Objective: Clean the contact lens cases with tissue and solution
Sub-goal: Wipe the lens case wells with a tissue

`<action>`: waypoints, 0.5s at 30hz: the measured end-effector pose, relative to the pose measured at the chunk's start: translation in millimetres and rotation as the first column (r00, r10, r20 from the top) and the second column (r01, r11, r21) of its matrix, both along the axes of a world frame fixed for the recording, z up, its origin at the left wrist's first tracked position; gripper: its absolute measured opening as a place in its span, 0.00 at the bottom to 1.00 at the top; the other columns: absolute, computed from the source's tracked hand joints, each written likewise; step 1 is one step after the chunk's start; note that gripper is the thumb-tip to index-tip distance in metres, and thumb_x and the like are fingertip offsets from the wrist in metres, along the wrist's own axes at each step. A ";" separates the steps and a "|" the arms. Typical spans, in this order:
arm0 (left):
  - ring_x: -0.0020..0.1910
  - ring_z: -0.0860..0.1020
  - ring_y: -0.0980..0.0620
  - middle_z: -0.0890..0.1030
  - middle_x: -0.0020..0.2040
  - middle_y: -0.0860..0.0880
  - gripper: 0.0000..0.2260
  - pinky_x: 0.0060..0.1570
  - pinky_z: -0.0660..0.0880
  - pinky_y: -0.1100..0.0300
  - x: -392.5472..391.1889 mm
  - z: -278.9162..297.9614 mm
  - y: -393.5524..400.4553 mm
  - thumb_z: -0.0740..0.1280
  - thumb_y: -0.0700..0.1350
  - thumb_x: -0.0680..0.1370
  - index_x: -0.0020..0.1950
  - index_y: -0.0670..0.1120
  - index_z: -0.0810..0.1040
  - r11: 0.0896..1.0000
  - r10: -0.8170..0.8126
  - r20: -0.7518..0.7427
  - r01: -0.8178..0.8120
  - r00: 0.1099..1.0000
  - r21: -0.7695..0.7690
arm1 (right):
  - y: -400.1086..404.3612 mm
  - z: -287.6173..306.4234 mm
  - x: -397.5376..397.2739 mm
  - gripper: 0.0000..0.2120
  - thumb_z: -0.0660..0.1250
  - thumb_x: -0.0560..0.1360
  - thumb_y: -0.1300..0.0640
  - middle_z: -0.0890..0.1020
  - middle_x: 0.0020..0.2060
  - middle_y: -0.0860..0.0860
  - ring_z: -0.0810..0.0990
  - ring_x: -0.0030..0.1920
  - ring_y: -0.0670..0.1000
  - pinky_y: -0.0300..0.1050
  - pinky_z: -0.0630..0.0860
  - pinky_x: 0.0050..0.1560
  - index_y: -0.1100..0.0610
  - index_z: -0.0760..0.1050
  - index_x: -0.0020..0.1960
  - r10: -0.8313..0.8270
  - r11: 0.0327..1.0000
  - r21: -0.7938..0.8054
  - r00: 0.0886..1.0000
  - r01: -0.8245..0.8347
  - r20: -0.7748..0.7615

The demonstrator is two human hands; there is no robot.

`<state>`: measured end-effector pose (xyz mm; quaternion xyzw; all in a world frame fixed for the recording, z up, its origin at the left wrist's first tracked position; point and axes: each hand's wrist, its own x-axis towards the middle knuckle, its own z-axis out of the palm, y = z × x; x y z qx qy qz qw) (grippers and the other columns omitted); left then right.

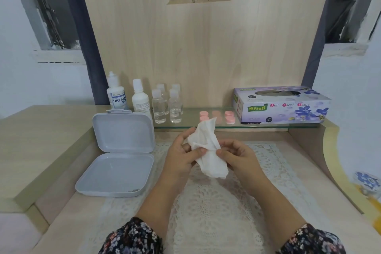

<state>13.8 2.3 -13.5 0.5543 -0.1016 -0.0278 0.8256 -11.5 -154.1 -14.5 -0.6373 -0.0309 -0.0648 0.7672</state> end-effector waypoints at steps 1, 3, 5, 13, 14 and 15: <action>0.53 0.82 0.47 0.83 0.55 0.43 0.24 0.50 0.80 0.54 -0.6 0.3 0.3 0.68 0.29 0.73 0.66 0.47 0.74 1.000 0.011 0.020 -0.011 1.000 0.015 | 0.3 -0.3 -0.2 0.08 0.65 0.76 0.70 0.85 0.42 0.56 0.84 0.43 0.54 0.45 0.81 0.43 0.61 0.79 0.50 -0.004 1.000 -0.015 1.000 0.004 -0.002; 0.55 0.81 0.48 0.82 0.58 0.44 0.25 0.50 0.80 0.56 -3.1 -0.8 -0.7 0.70 0.31 0.73 0.65 0.54 0.75 0.992 0.053 0.100 -0.063 0.994 0.108 | 1.0 -0.6 -0.8 0.08 0.64 0.76 0.71 0.85 0.41 0.55 0.83 0.41 0.53 0.44 0.80 0.42 0.62 0.80 0.45 -0.005 0.999 -0.035 1.000 0.005 -0.004; 0.57 0.79 0.51 0.77 0.62 0.48 0.32 0.50 0.78 0.60 -4.1 -3.5 -1.2 0.72 0.33 0.73 0.68 0.62 0.70 0.940 0.107 0.250 -0.180 0.962 0.291 | 0.5 -0.8 -0.5 0.09 0.64 0.75 0.72 0.84 0.38 0.56 0.81 0.39 0.53 0.42 0.79 0.39 0.62 0.80 0.43 -0.023 0.998 -0.057 1.000 0.023 -0.007; 0.64 0.70 0.58 0.72 0.67 0.55 0.21 0.61 0.71 0.58 -6.7 -3.6 -2.5 0.75 0.41 0.71 0.54 0.66 0.80 0.844 0.050 0.380 -0.243 0.924 0.479 | -0.9 -0.5 0.8 0.08 0.65 0.76 0.70 0.84 0.37 0.54 0.81 0.37 0.49 0.39 0.79 0.37 0.59 0.80 0.46 -0.026 0.999 -0.031 1.000 0.026 0.000; 0.57 0.76 0.56 0.79 0.59 0.50 0.16 0.57 0.74 0.53 -5.4 -3.6 -2.9 0.75 0.40 0.72 0.52 0.59 0.83 0.871 0.073 0.337 -0.224 0.939 0.436 | -0.6 -0.7 1.1 0.09 0.66 0.75 0.70 0.83 0.38 0.55 0.81 0.37 0.48 0.38 0.78 0.37 0.58 0.80 0.46 -0.032 0.999 -0.042 0.999 0.032 0.005; 0.49 0.79 0.54 0.83 0.51 0.46 0.11 0.52 0.76 0.52 -4.2 -3.2 -2.5 0.73 0.37 0.72 0.50 0.52 0.84 0.894 0.101 0.289 -0.214 0.952 0.394 | -0.7 -1.0 1.5 0.08 0.66 0.75 0.69 0.83 0.38 0.55 0.81 0.38 0.48 0.37 0.78 0.38 0.58 0.80 0.47 -0.043 0.998 -0.053 0.999 0.043 0.007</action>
